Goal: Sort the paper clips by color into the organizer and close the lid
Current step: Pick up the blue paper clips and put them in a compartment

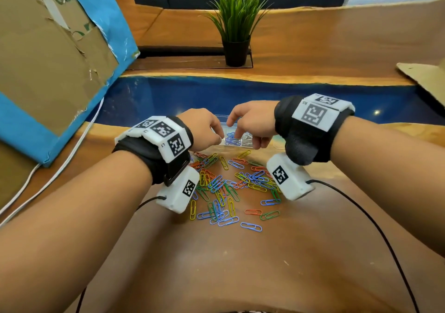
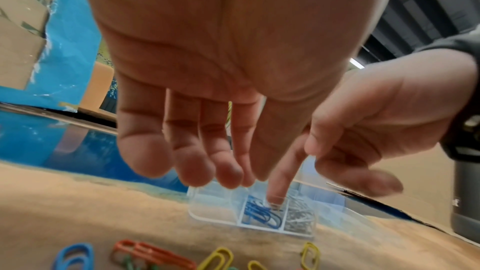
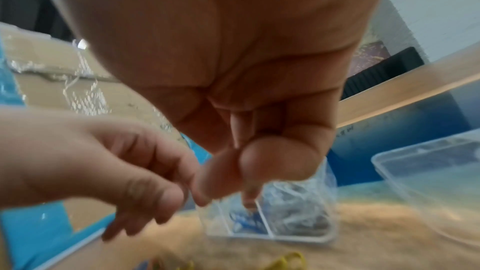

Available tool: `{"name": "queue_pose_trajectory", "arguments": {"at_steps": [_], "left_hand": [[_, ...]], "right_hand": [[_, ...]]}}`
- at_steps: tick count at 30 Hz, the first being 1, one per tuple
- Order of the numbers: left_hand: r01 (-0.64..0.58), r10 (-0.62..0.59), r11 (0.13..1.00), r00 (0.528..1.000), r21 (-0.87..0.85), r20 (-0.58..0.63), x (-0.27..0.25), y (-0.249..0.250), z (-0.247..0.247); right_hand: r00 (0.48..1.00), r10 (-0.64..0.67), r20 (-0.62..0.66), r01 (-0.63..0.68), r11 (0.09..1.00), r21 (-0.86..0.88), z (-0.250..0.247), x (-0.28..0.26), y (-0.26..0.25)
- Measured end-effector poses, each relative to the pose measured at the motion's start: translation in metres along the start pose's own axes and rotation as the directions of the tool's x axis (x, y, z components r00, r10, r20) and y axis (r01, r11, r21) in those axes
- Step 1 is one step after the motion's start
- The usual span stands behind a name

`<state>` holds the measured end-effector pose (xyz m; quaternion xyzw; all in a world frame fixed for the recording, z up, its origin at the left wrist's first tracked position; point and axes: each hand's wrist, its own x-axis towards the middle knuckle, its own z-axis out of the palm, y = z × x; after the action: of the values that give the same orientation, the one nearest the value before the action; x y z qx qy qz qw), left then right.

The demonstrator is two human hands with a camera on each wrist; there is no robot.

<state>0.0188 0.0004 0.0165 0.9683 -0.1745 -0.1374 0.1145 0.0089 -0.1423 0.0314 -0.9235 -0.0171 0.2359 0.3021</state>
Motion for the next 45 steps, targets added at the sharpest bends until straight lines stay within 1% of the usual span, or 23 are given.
{"name": "queue_pose_trajectory", "arguments": {"at_steps": [3,5,6,8,9,12,13,16,18,22,25,28,30,33,37,40,43,45], "left_hand": [[-0.008,0.007,1.0,1.0,0.004,0.011,-0.002,0.0,0.0],[0.012,-0.012,1.0,0.999,-0.014,0.036,-0.006,-0.006,0.0],[0.028,-0.026,0.999,0.998,-0.024,0.05,-0.009,-0.01,-0.001],[0.061,-0.06,0.998,0.996,-0.006,0.06,-0.013,-0.019,-0.001],[0.075,-0.076,0.997,0.996,0.025,0.047,-0.014,-0.023,-0.002],[0.103,-0.106,0.985,0.994,0.141,0.012,-0.016,-0.033,-0.002],[0.104,-0.108,0.981,0.994,0.165,0.016,-0.015,-0.035,-0.001],[0.103,-0.115,0.98,0.992,0.173,0.06,-0.014,-0.039,0.002],[0.096,-0.109,0.98,0.992,0.175,0.068,-0.014,-0.038,0.003],[0.088,-0.101,0.98,0.993,0.179,0.064,-0.015,-0.038,0.002],[0.072,-0.089,0.979,0.993,0.192,0.079,-0.02,-0.04,0.003],[0.074,-0.086,0.984,0.994,0.163,0.069,-0.024,-0.043,0.003],[0.073,-0.079,0.989,0.996,0.129,0.04,-0.026,-0.046,0.004],[0.059,-0.059,0.991,0.998,0.122,-0.006,-0.025,-0.05,0.007],[0.08,-0.081,0.984,0.997,0.159,0.002,-0.023,-0.051,0.009],[0.099,-0.102,0.982,0.995,0.161,0.015,-0.023,-0.049,0.008],[0.121,-0.126,0.979,0.992,0.163,0.021,-0.024,-0.046,0.009],[0.123,-0.129,0.974,0.991,0.188,0.02,-0.025,-0.043,0.01]], "right_hand": [[0.999,-0.04,0.007,0.041,0.999,-0.027,0.006,-0.002,0.002],[0.994,-0.096,-0.042,0.097,0.995,-0.001,0.004,-0.007,0.002],[0.99,-0.125,-0.067,0.125,0.992,-0.015,0.003,-0.011,0.003],[0.982,-0.17,-0.082,0.16,0.98,-0.117,0.002,-0.019,0.005],[0.982,-0.18,-0.062,0.165,0.968,-0.189,0.004,-0.024,0.006],[0.986,-0.166,0.001,0.15,0.888,-0.434,0.015,-0.031,0.008],[0.987,-0.161,0.004,0.143,0.865,-0.481,0.019,-0.03,0.009],[0.99,-0.138,-0.012,0.114,0.864,-0.491,0.026,-0.024,0.01],[0.989,-0.146,-0.029,0.113,0.86,-0.498,0.033,-0.019,0.008],[0.985,-0.174,-0.003,0.136,0.78,-0.61,0.043,-0.008,-0.001],[0.986,-0.165,0.004,0.126,0.737,-0.664,0.045,-0.004,-0.005],[0.987,-0.161,0.005,0.124,0.736,-0.666,0.045,-0.003,-0.004],[0.986,-0.165,-0.022,0.111,0.753,-0.649,0.044,-0.003,-0.001],[0.984,-0.166,-0.061,0.091,0.77,-0.631,0.042,-0.001,0.003],[0.984,-0.17,-0.046,0.101,0.761,-0.64,0.042,-0.002,0.003],[0.989,-0.145,-0.015,0.101,0.756,-0.647,0.043,-0.002,0.002],[0.995,-0.101,0.022,0.093,0.78,-0.619,0.042,-0.002,0.002],[0.994,-0.107,0.027,0.103,0.801,-0.59,0.041,-0.004,0.003]]}}
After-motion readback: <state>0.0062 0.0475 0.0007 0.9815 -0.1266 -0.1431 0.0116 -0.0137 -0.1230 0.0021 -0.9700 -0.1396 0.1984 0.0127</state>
